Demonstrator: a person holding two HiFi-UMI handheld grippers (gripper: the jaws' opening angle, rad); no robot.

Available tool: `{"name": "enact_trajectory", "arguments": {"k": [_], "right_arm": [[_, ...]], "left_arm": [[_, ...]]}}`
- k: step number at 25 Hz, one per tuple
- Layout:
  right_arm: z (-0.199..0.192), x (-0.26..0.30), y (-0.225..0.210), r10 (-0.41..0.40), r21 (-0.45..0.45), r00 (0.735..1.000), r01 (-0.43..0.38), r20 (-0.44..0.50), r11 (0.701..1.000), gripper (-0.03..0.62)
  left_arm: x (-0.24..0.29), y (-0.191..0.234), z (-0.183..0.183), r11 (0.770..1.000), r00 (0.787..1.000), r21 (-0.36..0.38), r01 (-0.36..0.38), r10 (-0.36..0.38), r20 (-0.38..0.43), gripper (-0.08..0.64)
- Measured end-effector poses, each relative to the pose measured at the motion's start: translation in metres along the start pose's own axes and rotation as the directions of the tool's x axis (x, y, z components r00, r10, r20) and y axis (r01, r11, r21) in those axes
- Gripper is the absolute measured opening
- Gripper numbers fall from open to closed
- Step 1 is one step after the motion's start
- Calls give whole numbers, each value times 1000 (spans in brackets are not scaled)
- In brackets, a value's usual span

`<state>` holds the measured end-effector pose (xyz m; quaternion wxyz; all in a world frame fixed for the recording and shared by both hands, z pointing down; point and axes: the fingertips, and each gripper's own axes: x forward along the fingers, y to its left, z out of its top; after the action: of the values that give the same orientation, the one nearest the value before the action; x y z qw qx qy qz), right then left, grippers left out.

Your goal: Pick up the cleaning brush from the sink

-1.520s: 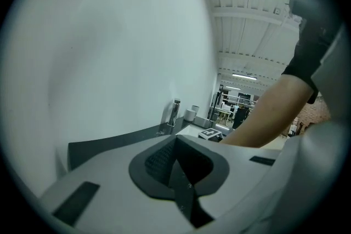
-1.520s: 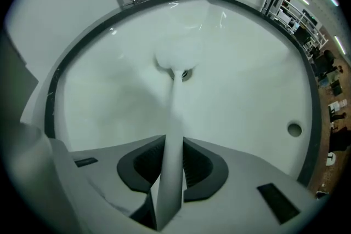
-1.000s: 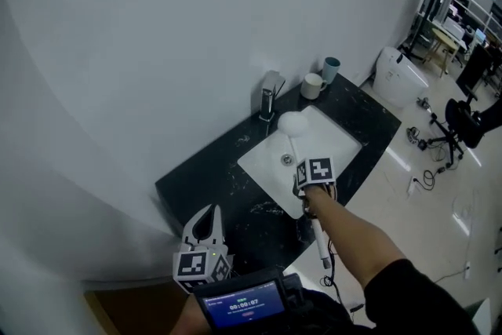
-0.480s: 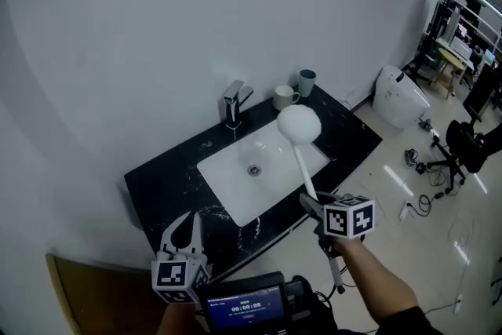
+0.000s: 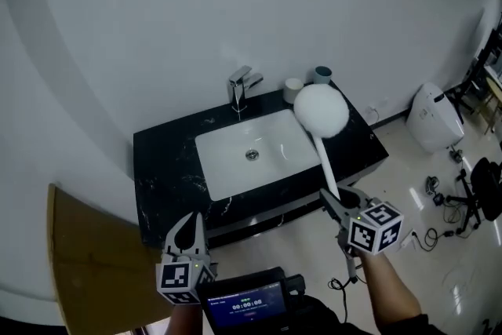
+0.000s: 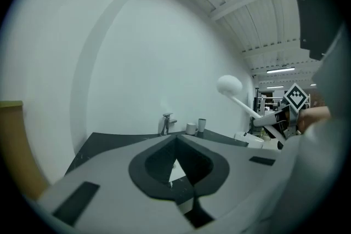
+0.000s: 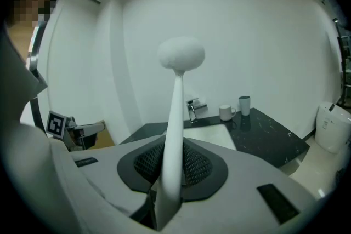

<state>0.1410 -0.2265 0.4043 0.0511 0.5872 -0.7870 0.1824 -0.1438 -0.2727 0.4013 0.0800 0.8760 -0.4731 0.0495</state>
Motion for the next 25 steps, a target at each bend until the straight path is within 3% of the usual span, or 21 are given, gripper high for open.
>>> {"name": "enact_trajectory", "arguments": {"k": [11, 17, 22, 25], "right_arm": [[-15, -69, 9, 58, -67, 997, -55, 49, 996, 43], [-17, -131, -43, 128, -91, 988, -120, 88, 989, 43], [-18, -187, -100, 217, -139, 974, -206, 68, 969, 43], [-17, -216, -125, 252, -200, 965, -235, 66, 951, 43]], "left_arm": [[-63, -64, -27, 998, 998, -29, -60, 60, 27, 14], [-69, -165, -15, 991, 990, 31, -129, 127, 62, 14], [-63, -265, -11, 979, 974, -13, -204, 204, 94, 14], [-68, -316, 0, 958, 957, 73, -276, 266, 119, 14]]}}
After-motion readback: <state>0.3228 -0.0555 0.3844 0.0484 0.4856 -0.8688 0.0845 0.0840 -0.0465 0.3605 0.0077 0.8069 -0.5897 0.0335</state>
